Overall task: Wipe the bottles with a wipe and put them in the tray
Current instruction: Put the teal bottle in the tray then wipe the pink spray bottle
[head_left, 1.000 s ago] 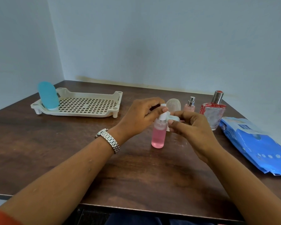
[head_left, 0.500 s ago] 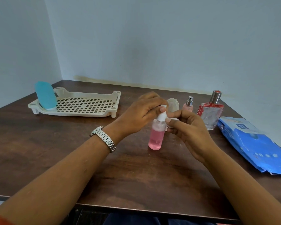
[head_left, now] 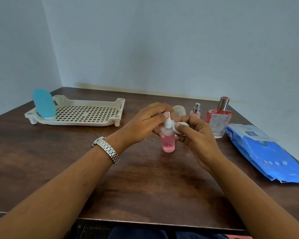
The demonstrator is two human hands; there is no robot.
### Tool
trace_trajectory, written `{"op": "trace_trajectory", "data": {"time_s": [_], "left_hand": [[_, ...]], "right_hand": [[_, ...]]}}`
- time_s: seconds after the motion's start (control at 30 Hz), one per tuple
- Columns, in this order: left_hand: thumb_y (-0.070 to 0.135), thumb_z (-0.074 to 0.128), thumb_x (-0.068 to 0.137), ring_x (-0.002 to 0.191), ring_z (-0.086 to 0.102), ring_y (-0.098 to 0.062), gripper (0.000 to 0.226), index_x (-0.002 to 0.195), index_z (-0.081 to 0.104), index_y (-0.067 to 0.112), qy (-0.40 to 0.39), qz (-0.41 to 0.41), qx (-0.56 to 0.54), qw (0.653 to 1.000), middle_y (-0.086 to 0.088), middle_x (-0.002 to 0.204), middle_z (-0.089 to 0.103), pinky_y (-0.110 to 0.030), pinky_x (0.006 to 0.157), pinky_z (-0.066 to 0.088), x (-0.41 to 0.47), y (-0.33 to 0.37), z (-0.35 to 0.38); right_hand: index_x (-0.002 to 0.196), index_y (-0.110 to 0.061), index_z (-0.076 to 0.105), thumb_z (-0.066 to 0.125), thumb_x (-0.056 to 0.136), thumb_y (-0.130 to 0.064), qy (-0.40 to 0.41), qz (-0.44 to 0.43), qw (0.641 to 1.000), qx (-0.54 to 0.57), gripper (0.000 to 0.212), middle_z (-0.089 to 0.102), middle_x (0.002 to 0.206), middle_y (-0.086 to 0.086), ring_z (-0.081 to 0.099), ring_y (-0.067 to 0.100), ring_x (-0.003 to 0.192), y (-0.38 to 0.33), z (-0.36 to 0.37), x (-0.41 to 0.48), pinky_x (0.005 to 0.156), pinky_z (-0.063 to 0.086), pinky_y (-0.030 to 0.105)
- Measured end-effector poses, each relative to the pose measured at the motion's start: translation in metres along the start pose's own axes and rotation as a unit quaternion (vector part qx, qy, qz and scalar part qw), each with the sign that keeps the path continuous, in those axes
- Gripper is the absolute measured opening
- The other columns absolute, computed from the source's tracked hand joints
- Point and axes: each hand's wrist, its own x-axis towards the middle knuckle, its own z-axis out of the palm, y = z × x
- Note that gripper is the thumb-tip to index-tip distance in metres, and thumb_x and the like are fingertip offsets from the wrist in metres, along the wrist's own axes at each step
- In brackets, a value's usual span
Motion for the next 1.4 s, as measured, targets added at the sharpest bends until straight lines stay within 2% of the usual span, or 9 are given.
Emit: {"op": "trace_trajectory", "data": {"time_s": [0.13,0.27,0.4,0.6,0.73,1.0,1.13,1.3,1.4], "left_hand": [[0.037,0.064,0.087,0.084,0.053,-0.011,0.019,0.089,0.060,0.018,0.012,0.059,0.175,0.983,0.001,0.090,0.054,-0.021,0.072,0.046,-0.002,-0.007,0.012],[0.021,0.079,0.077,0.077,0.055,-0.002,0.021,0.085,0.061,0.015,0.053,0.073,0.138,0.986,0.011,0.082,0.059,-0.011,0.069,0.042,-0.002,0.002,0.011],[0.017,0.083,0.071,0.077,0.064,-0.007,0.023,0.084,0.066,0.014,0.060,0.066,0.098,0.991,0.007,0.081,0.067,-0.013,0.068,0.047,0.000,0.009,0.001],[0.012,0.079,0.075,0.084,0.069,-0.017,0.019,0.091,0.070,0.008,0.058,0.054,0.036,0.996,-0.001,0.089,0.072,-0.034,0.069,0.059,0.000,0.005,0.000],[0.012,0.075,0.079,0.085,0.070,-0.016,0.016,0.095,0.071,0.011,0.047,0.039,-0.007,0.998,-0.003,0.093,0.073,-0.031,0.067,0.057,0.001,0.007,0.001],[0.003,0.061,0.089,0.101,0.068,-0.018,0.018,0.099,0.067,0.016,-0.015,0.015,-0.097,0.995,-0.001,0.101,0.073,-0.030,0.086,0.054,-0.001,0.010,0.004],[0.002,0.049,0.095,0.113,0.062,-0.016,0.019,0.105,0.060,0.013,-0.062,-0.015,-0.141,0.988,-0.002,0.111,0.070,-0.027,0.093,0.049,-0.001,0.008,0.003],[0.007,0.041,0.100,0.113,0.058,-0.006,0.016,0.102,0.054,0.017,-0.093,-0.022,-0.134,0.986,0.006,0.116,0.066,-0.027,0.096,0.045,0.001,0.007,0.005],[0.010,0.042,0.100,0.114,0.057,-0.008,0.010,0.101,0.050,0.016,-0.096,-0.023,-0.130,0.987,-0.005,0.124,0.062,-0.025,0.095,0.046,0.001,0.005,0.006]], "right_hand": [[0.093,0.006,0.060,0.060,0.084,0.001,-0.014,-0.006,1.000,-0.017,0.011,0.067,0.090,0.018,0.067,0.021,0.077,0.001,-0.002,-0.002,0.067,0.057,0.029],[0.088,0.001,0.058,0.062,0.084,0.000,-0.022,-0.011,0.999,-0.037,0.006,0.068,0.086,0.019,0.067,0.025,0.076,0.001,-0.003,-0.005,0.065,0.057,0.029],[0.088,-0.005,0.053,0.056,0.089,-0.004,-0.069,-0.004,0.997,-0.021,0.004,0.066,0.074,0.005,0.064,0.016,0.067,-0.002,0.000,-0.009,0.059,0.052,0.023],[0.105,-0.008,0.052,0.047,0.093,-0.005,-0.097,0.029,0.995,0.001,0.013,0.065,0.087,0.010,0.060,0.013,0.067,-0.003,0.001,-0.009,0.058,0.051,0.024],[0.111,-0.011,0.060,0.043,0.096,-0.007,-0.136,0.031,0.990,-0.023,0.023,0.062,0.092,0.005,0.057,0.007,0.067,-0.003,0.003,-0.010,0.057,0.050,0.023],[0.101,-0.007,0.063,0.046,0.096,-0.009,-0.098,0.041,0.994,-0.001,0.018,0.061,0.083,0.006,0.051,0.008,0.062,0.000,-0.009,-0.003,0.056,0.047,0.020],[0.111,-0.005,0.055,0.052,0.092,-0.009,-0.055,0.068,0.995,0.054,0.020,0.061,0.084,0.004,0.051,0.007,0.062,0.002,-0.007,0.001,0.055,0.044,0.021],[0.111,-0.012,0.059,0.054,0.092,-0.020,-0.024,0.062,0.997,0.027,0.021,0.062,0.097,0.009,0.056,0.020,0.086,0.008,0.005,0.009,0.074,0.044,0.036],[0.108,-0.012,0.063,0.050,0.095,-0.019,-0.009,0.073,0.997,0.030,0.019,0.067,0.096,0.005,0.060,0.017,0.088,0.011,0.009,0.011,0.077,0.048,0.031]]}}
